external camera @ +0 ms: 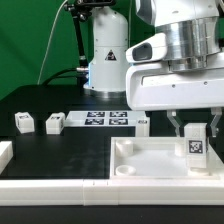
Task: Assemble one leg
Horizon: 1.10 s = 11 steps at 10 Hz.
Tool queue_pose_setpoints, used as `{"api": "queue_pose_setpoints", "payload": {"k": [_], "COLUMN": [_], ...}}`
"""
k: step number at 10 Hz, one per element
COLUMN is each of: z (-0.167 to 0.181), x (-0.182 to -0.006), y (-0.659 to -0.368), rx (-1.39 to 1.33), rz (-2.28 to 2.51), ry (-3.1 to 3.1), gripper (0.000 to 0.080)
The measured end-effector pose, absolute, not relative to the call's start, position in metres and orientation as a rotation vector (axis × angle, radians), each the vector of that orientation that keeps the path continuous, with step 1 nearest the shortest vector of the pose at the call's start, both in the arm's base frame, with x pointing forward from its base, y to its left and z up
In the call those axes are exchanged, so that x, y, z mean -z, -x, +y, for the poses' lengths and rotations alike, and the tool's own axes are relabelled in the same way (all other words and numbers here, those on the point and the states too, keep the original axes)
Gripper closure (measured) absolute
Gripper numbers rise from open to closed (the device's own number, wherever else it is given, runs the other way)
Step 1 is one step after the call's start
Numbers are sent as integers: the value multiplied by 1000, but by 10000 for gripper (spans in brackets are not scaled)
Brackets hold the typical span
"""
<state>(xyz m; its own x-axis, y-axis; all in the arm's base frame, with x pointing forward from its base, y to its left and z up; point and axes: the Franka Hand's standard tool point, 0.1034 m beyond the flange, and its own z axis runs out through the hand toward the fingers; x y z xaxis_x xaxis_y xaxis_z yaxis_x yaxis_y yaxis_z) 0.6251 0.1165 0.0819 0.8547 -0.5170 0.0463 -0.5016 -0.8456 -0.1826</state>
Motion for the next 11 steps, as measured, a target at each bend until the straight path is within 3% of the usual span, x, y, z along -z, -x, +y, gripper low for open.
{"api": "queue_pose_setpoints", "payload": {"k": [2, 6, 8, 9, 10, 11], "z": [117, 117, 118, 119, 120, 120], "x": [-82, -81, -80, -80, -80, -79], "y": [-626, -627, -626, -627, -629, -629], "rx": [120, 78, 73, 71, 88, 102], "rz": [1106, 1103, 887, 674, 490, 320], "ry": [2752, 2757, 2846, 2916, 2962, 2998], "gripper": [508, 508, 272, 272, 175, 157]}}
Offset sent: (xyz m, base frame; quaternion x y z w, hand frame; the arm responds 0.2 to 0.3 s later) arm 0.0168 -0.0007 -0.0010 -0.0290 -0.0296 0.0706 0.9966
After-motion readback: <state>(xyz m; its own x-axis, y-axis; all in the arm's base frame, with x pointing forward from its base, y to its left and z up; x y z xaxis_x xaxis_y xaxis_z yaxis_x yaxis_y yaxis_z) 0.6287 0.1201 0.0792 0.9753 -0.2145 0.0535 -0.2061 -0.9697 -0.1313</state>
